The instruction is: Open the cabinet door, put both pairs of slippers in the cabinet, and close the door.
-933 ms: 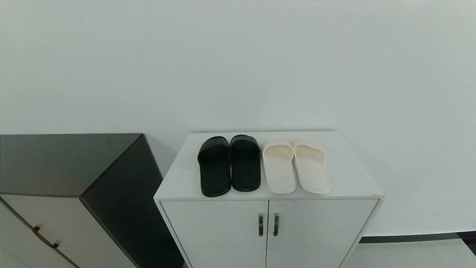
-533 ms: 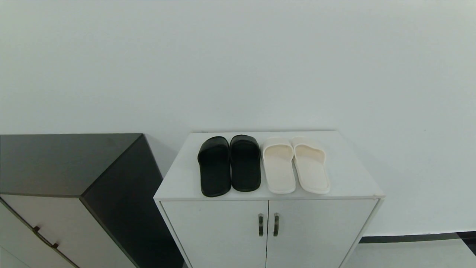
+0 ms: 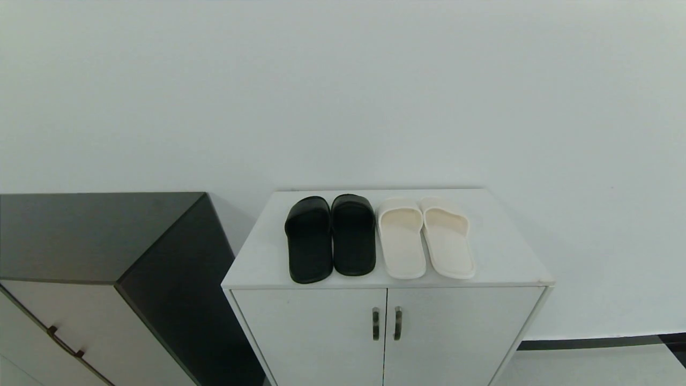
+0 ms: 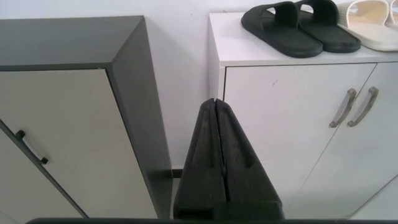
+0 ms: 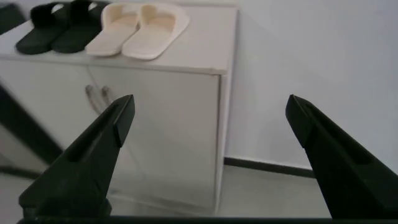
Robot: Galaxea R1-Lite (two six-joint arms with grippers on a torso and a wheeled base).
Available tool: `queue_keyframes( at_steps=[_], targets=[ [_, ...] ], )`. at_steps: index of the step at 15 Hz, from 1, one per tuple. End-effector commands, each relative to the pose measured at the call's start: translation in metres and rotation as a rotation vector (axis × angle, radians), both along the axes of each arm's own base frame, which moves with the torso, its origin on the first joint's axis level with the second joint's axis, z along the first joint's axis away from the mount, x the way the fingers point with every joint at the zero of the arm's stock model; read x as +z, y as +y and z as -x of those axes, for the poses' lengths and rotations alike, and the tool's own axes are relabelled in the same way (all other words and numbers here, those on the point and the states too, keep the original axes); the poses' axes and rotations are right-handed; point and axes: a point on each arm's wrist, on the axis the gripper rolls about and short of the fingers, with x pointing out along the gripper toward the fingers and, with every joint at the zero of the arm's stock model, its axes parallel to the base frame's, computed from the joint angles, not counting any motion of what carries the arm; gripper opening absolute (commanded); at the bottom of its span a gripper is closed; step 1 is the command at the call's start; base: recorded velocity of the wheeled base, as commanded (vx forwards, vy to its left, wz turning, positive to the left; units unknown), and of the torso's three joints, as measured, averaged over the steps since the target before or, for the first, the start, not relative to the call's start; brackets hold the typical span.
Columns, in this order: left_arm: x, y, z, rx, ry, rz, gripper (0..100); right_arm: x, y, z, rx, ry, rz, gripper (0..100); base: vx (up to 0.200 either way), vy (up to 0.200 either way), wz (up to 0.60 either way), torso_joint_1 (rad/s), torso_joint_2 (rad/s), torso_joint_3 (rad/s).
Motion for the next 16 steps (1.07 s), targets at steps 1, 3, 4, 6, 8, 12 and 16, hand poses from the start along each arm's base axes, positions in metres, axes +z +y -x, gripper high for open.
queue_keyframes(
  at_steps=[1,3,4,6,8,12,16],
  targets=[
    [0.0,0.0,0.0,0.001,0.001,0.002,0,0.012,0.005,-0.042,0.096,0.171,-0.035,100,0.0,0.0,0.0,0.0,0.0,0.0],
    [0.0,0.0,0.0,0.001,-0.001,0.0,0,0.027,0.016,-0.066,0.151,0.174,-0.08,100,0.0,0.0,0.0,0.0,0.0,0.0],
    [0.0,0.0,0.0,-0.001,-0.001,0.0,0,0.033,0.025,-0.078,0.145,0.19,-0.099,100,0.0,0.0,0.0,0.0,0.0,0.0],
    [0.0,0.0,0.0,-0.004,-0.001,0.0,0,0.047,0.054,-0.092,0.131,0.184,-0.184,100,0.0,0.0,0.0,0.0,0.0,0.0],
    [0.0,0.0,0.0,-0.002,-0.001,0.0,0,0.057,0.084,-0.102,0.13,0.185,-0.195,100,0.0,0.0,0.0,0.0,0.0,0.0],
    [0.0,0.0,0.0,-0.004,-0.001,0.002,0,0.069,0.128,-0.145,0.077,0.211,-0.167,100,0.0,0.0,0.0,0.0,0.0,0.0],
    [0.0,0.0,0.0,-0.005,-0.001,0.002,0,0.068,0.174,-0.181,0.049,0.231,-0.152,100,0.0,0.0,0.0,0.0,0.0,0.0]
  ],
)
